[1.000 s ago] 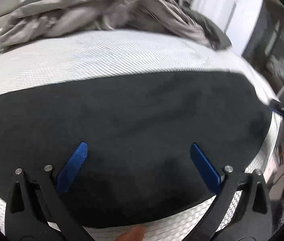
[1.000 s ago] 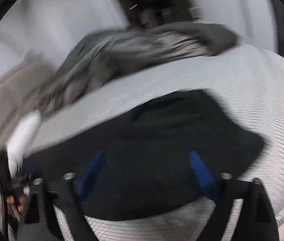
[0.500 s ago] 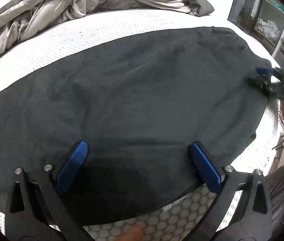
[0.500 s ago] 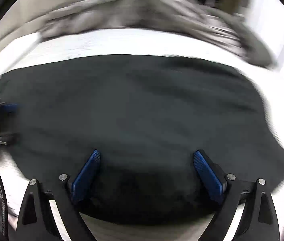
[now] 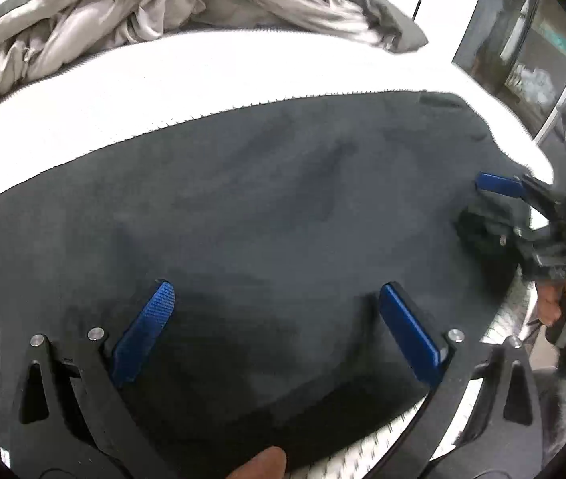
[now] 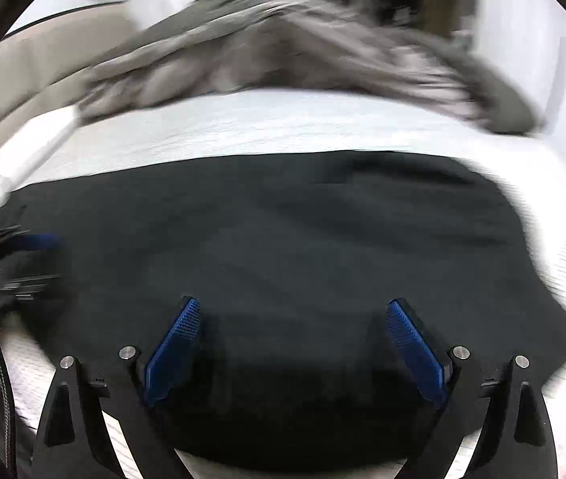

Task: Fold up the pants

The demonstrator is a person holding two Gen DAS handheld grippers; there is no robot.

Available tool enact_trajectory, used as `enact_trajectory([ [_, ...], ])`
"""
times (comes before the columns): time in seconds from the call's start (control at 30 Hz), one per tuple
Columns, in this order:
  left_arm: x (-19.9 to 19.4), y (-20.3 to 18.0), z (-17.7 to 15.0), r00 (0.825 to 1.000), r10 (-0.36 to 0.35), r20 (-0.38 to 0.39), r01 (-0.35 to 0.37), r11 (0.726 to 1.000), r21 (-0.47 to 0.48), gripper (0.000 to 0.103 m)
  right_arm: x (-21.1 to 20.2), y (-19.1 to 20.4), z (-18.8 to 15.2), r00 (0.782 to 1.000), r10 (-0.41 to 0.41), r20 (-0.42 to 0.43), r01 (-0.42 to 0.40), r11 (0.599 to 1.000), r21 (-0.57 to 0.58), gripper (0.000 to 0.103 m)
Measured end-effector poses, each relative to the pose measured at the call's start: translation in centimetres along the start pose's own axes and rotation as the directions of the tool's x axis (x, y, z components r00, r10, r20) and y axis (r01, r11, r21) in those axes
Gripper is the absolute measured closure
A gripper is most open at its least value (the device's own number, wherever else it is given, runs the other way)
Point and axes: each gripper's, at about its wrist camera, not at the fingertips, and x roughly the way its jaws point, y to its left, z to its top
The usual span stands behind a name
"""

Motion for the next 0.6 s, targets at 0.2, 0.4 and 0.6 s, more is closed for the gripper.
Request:
enact_trajectory([
  [0.2, 1.4, -0.2, -0.8, 0.998, 0.057, -0.030, -0.057, 0.998, 0.021, 0.001, 2.5, -0.2, 1.0, 0.989, -0.137, -0.062, 0.129, 0.984, -0.124, 0.007],
  [0.4, 1.4, 0.0, -1.1, 0.998, 0.060, -0.020, -0.059, 0.998, 0.027, 0.001, 0.0, -12.5, -1.6, 0.891, -0.440, -0.114, 0.451, 0.888, 0.096, 0.005],
  [0.6, -0.7, -0.9, 0.0, 0.998, 0.046, 0.038, -0.046, 0.999, -0.007, 0.001, -3.5, -11.5, -1.3, 0.918, -0.396, -0.025, 0.397, 0.915, 0.069, 0.005],
])
